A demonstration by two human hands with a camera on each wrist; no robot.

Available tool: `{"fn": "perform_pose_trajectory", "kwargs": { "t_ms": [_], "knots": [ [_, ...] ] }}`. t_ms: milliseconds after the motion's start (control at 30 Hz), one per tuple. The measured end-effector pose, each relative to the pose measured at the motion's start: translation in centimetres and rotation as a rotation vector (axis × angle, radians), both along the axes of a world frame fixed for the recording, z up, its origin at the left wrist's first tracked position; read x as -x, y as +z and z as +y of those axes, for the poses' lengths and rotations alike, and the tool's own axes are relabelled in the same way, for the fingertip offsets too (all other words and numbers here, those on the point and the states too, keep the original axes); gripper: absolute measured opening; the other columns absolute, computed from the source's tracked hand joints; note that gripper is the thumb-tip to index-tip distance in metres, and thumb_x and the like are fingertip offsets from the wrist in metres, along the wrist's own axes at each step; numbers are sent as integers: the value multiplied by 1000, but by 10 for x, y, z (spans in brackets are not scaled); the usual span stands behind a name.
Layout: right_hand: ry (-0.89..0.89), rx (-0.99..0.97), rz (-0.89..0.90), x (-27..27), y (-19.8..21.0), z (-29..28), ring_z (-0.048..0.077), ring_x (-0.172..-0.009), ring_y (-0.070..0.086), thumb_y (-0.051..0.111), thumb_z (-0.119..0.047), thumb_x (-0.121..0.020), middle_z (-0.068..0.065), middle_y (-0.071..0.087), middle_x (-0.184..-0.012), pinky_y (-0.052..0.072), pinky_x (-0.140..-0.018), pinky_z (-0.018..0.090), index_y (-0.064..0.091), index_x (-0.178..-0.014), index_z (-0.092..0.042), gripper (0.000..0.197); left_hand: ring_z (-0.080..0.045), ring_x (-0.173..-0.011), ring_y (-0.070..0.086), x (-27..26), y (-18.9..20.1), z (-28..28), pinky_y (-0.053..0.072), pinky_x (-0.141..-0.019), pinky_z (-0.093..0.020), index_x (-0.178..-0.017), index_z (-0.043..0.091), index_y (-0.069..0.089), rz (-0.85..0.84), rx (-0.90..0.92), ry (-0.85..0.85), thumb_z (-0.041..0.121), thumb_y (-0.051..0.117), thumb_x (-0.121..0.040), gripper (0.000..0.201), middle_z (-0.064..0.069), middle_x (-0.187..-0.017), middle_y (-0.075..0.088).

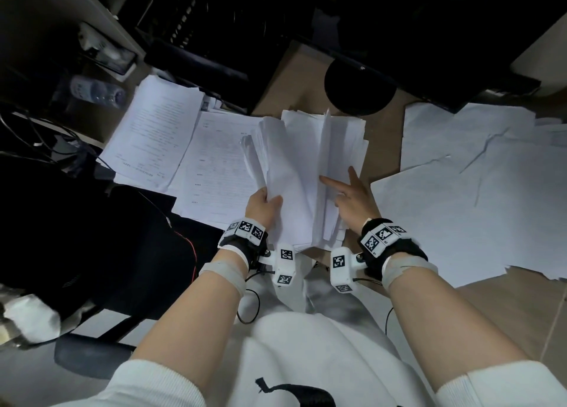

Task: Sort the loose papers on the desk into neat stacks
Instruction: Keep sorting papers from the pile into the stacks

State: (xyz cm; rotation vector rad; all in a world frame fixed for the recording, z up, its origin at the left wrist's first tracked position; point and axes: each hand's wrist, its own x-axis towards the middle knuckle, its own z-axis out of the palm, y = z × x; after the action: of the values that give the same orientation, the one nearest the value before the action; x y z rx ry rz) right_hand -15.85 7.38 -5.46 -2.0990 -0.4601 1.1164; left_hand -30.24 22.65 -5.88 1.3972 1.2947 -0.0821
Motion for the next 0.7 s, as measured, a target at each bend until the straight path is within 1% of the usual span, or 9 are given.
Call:
{"fn": "perform_pose_trajectory", "kwargs": {
  "t_ms": [33, 100, 200, 267, 300, 400, 500, 600, 700],
  "knots": [
    [-14, 20, -36, 0, 0, -1, 19, -149, 17, 34, -5, -94, -10, 3, -164, 39, -112, 32, 52, -122, -66, 69, -32, -88, 68, 0, 1, 0, 57, -83, -46, -99, 10, 64, -13, 4, 15, 23, 59, -82, 22, -17, -98, 71],
    [-36, 64, -119, -2, 3, -3, 24, -149, 13, 32, -8, -89, -2, 10, -163, 26, -119, 41, 43, -123, -72, 74, -34, -91, 69, -3, 7, -1, 57, -84, -49, -100, 8, 65, -44, 3, 33, 25, 59, -78, 28, -19, -101, 72],
    [-118, 133, -176, -7, 19, 2, 28, -147, 11, 39, -5, -89, -2, 3, -165, 21, -120, 42, 32, -149, -40, 69, -38, -90, 70, -7, 15, 0, 56, -84, -54, -100, 0, 66, -97, -30, 53, 33, 59, -70, 45, -23, -97, 72],
    [-141, 104, -163, -9, 26, 7, 25, -148, 16, 45, -8, -90, -2, 10, -164, 23, -120, 43, 31, -150, -33, 67, -36, -83, 70, -7, 16, 0, 55, -83, -57, -97, -4, 66, -141, -53, 55, 41, 61, -68, 54, -26, -94, 71],
    [-124, 56, -122, -10, 28, 10, 23, -145, 26, 49, -12, -89, 0, 23, -160, 29, -117, 43, 36, -147, -35, 64, -33, -78, 68, -7, 17, 0, 56, -81, -55, -93, -4, 66, -160, -56, 56, 45, 62, -69, 55, -26, -90, 71],
    [-32, -84, 52, -3, 39, 21, 14, -118, 59, 62, -25, -87, -8, 58, -132, 49, -99, 32, 53, -133, -40, 49, -21, -70, 59, -9, 32, -2, 52, -70, -44, -83, -3, 64, -213, -24, 85, 54, 64, -81, 57, -20, -76, 64],
    [17, -170, 98, 7, 51, 29, 7, -106, 61, 70, -32, -88, -15, 59, -123, 45, -82, 16, 48, -142, -31, 58, -17, -61, 58, -13, 50, -6, 55, -63, -33, -80, 7, 66, -267, 49, 155, 38, 55, -101, 39, -7, -63, 59],
    [92, -160, 124, 11, 54, 31, 8, -118, 54, 75, -47, -82, -14, 52, -134, 42, -96, 21, 37, -149, -25, 81, -15, -63, 53, -11, 54, -9, 56, -68, -33, -81, 18, 65, -265, 82, 189, 36, 51, -103, 32, 0, -58, 48],
    [171, -128, 156, 16, 54, 31, 7, -110, 57, 82, -46, -74, -12, 56, -128, 45, -95, 26, 40, -136, -28, 76, -16, -69, 52, -8, 51, -12, 54, -71, -37, -78, 8, 61, -247, 82, 180, 41, 53, -101, 42, -8, -70, 48]
  ]
}}
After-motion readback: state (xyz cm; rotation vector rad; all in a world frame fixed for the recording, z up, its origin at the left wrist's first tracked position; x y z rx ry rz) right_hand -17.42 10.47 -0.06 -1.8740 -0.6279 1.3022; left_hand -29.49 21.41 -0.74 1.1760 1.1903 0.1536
